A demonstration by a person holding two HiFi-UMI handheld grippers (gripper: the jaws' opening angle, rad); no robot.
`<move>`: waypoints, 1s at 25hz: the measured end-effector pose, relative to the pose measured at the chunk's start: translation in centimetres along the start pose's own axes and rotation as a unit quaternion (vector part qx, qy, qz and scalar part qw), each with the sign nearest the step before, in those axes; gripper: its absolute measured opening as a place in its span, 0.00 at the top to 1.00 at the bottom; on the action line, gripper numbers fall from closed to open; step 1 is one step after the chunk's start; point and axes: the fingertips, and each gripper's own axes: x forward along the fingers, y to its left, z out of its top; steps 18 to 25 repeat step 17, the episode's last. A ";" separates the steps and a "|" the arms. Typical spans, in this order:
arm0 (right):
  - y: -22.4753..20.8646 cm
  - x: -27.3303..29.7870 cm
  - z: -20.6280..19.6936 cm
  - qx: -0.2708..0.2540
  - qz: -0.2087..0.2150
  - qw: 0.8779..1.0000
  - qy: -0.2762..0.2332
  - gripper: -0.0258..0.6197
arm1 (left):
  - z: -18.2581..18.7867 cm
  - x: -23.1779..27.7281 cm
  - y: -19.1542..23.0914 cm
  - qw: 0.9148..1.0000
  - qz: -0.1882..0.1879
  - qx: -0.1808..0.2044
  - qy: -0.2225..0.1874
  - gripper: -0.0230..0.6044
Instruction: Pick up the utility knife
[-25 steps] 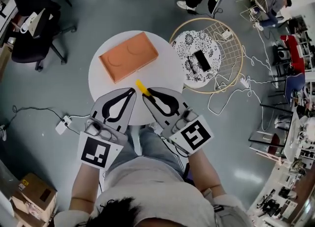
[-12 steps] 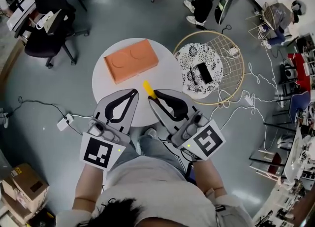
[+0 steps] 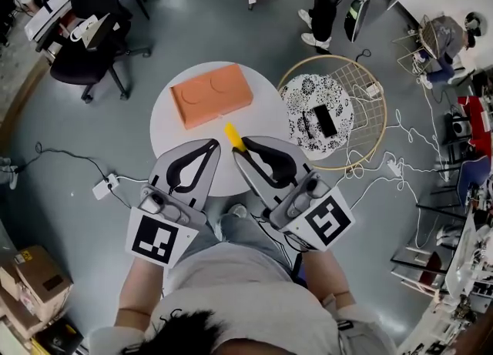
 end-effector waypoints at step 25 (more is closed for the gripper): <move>1.3 0.4 1.4 -0.015 0.003 1.000 -0.019 0.86 | 0.8 -1.4 0.2 1.000 0.001 0.002 -0.003 0.95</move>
